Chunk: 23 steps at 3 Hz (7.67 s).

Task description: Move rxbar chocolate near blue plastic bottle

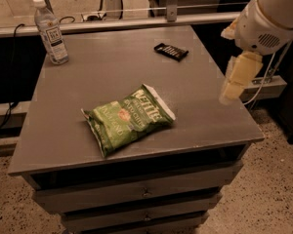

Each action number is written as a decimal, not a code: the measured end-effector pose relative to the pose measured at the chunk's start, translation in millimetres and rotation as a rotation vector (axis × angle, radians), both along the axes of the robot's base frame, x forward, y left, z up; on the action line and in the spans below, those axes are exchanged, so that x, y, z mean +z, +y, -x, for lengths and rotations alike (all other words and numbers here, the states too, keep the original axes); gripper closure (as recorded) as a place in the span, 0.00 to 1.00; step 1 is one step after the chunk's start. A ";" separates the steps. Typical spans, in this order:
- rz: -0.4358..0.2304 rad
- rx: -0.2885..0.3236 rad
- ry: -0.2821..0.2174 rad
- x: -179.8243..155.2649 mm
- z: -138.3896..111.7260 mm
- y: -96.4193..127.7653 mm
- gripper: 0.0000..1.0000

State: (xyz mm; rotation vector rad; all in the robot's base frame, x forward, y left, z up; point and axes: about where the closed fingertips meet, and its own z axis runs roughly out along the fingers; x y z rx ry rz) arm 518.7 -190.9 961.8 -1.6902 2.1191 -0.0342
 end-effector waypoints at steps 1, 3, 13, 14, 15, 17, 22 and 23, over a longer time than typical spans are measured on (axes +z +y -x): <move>-0.077 -0.025 -0.044 -11.8 -76.2 12.0 0.00; -0.346 -0.156 -0.044 -53.8 -213.8 43.2 0.00; -0.587 -0.422 0.052 -125.3 -294.0 53.5 1.00; -0.587 -0.422 0.052 -125.3 -293.9 53.5 1.00; -0.587 -0.422 0.052 -125.2 -293.9 53.4 1.00; -0.587 -0.422 0.052 -125.5 -294.0 53.7 0.62; -0.629 -0.413 -0.009 -93.1 -289.4 49.0 0.00; -0.656 -0.404 -0.048 -73.5 -283.9 46.8 0.00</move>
Offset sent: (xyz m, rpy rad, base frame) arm 0.2551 0.0479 -0.0398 0.3735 -0.0788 -0.1511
